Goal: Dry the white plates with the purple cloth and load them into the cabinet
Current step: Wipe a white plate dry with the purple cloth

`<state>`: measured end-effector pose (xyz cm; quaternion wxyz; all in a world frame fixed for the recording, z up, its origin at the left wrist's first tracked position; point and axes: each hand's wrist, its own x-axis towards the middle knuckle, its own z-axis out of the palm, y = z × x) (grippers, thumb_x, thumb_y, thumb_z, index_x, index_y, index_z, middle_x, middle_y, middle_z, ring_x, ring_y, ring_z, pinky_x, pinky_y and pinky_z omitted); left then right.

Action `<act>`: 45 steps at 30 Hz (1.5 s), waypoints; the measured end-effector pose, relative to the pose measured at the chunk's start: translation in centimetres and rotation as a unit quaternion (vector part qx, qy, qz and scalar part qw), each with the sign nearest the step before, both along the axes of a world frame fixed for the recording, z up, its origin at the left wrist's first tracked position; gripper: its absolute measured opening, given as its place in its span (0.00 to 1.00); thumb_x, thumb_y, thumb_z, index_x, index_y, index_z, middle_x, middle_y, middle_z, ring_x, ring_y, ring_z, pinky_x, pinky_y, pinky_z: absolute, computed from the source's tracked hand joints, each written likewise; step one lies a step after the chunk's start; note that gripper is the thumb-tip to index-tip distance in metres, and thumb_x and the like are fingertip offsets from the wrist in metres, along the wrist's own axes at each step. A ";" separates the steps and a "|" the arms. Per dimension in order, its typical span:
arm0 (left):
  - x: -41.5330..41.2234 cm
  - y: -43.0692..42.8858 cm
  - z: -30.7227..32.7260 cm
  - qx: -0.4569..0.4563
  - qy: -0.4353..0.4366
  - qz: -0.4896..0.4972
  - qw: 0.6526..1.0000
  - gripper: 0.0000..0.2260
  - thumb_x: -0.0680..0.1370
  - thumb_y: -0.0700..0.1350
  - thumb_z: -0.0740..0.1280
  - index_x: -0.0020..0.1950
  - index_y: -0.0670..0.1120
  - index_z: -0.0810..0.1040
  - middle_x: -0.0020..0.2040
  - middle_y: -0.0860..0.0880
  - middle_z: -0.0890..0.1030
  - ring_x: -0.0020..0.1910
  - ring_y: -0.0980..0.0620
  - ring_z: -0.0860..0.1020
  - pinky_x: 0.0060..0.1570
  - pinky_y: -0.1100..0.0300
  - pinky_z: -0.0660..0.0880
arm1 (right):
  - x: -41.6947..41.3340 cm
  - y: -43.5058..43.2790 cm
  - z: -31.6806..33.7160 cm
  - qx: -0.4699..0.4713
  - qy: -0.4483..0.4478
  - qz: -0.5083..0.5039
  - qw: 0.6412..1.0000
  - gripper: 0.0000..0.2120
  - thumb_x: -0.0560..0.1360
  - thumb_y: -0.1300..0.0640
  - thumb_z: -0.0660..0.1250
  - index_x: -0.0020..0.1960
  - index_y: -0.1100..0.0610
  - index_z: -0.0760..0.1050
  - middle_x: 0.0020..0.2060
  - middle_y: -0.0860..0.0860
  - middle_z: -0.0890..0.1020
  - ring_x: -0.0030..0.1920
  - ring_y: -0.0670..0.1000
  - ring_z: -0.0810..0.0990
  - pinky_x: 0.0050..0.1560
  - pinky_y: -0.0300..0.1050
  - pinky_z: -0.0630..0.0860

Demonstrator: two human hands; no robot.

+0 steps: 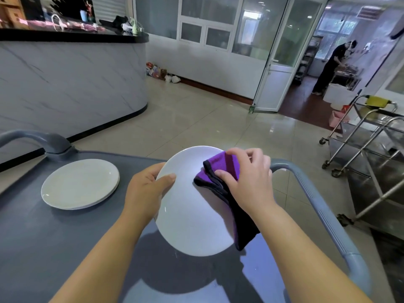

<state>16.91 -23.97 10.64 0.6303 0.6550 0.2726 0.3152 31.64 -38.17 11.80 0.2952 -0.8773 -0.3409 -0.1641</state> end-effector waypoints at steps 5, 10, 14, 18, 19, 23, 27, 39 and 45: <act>0.4 0.1 0.2 0.000 -0.033 0.016 0.999 0.14 0.77 0.37 0.66 0.46 0.57 0.83 0.39 0.56 0.85 0.36 0.56 0.83 0.39 0.57 0.77 | 0.5 0.2 1.1 0.053 0.267 -0.032 0.962 0.41 0.69 0.37 0.71 0.73 0.53 0.59 0.63 0.50 0.73 0.61 0.54 0.73 0.56 0.49 0.71; 1.3 -0.4 -0.2 -0.007 -0.084 0.058 0.995 0.14 0.78 0.38 0.65 0.45 0.57 0.82 0.38 0.57 0.85 0.37 0.57 0.83 0.36 0.61 0.79 | 0.1 0.0 -0.2 0.176 0.333 -0.072 0.924 0.22 0.69 0.37 0.70 0.52 0.51 0.71 0.43 0.45 0.79 0.45 0.47 0.79 0.40 0.45 0.72; 1.8 -0.5 -0.1 -0.023 -0.093 0.075 0.993 0.12 0.78 0.39 0.65 0.46 0.57 0.81 0.38 0.60 0.84 0.35 0.61 0.81 0.34 0.64 0.77 | -0.7 -0.4 -2.1 0.267 0.366 -0.070 0.889 0.18 0.70 0.39 0.71 0.49 0.53 0.76 0.40 0.47 0.82 0.42 0.49 0.81 0.37 0.44 0.71; 2.1 0.9 -0.3 -0.027 -0.028 0.001 0.999 0.06 0.77 0.42 0.68 0.46 0.53 0.82 0.39 0.56 0.85 0.37 0.53 0.82 0.40 0.55 0.78 | 0.6 -1.1 -1.0 0.215 0.345 -0.052 0.912 0.15 0.71 0.43 0.71 0.47 0.53 0.76 0.39 0.47 0.81 0.40 0.49 0.79 0.35 0.42 0.69; 2.1 1.1 -0.3 -0.038 -0.011 -0.026 0.999 0.02 0.74 0.46 0.70 0.45 0.52 0.82 0.39 0.54 0.85 0.39 0.51 0.83 0.41 0.53 0.78 | 1.0 -1.2 -0.4 0.196 0.330 -0.042 0.923 0.14 0.71 0.43 0.71 0.47 0.52 0.75 0.39 0.46 0.81 0.40 0.48 0.79 0.35 0.42 0.69; 2.6 0.6 -0.3 0.025 0.012 -0.002 1.000 0.02 0.74 0.51 0.72 0.42 0.57 0.80 0.37 0.59 0.83 0.40 0.53 0.82 0.42 0.53 0.79 | 1.7 -1.3 1.1 0.163 0.274 -0.010 0.948 0.13 0.70 0.43 0.72 0.46 0.50 0.74 0.39 0.45 0.80 0.40 0.44 0.78 0.37 0.41 0.70; 3.3 -0.5 0.1 0.017 -0.054 0.060 0.997 0.06 0.78 0.47 0.68 0.43 0.59 0.79 0.39 0.58 0.83 0.41 0.53 0.82 0.39 0.55 0.79 | 1.1 -1.2 0.0 0.270 0.313 -0.035 0.910 0.12 0.71 0.44 0.72 0.46 0.50 0.76 0.38 0.45 0.82 0.39 0.45 0.79 0.36 0.40 0.70; 4.1 0.7 -0.2 -0.087 -0.065 -0.047 0.993 0.08 0.73 0.47 0.73 0.51 0.51 0.81 0.45 0.53 0.85 0.45 0.49 0.83 0.42 0.57 0.78 | 2.8 -2.2 0.5 0.210 0.290 0.010 0.934 0.11 0.69 0.47 0.74 0.46 0.51 0.78 0.40 0.46 0.83 0.40 0.47 0.80 0.40 0.42 0.74; 5.4 -1.0 0.2 -0.067 -0.127 0.081 0.986 0.07 0.77 0.46 0.69 0.42 0.58 0.81 0.43 0.55 0.84 0.44 0.50 0.82 0.44 0.52 0.80 | 0.8 -0.9 -0.9 0.354 0.310 -0.071 0.879 0.15 0.70 0.43 0.72 0.48 0.53 0.77 0.40 0.46 0.83 0.41 0.47 0.80 0.39 0.42 0.72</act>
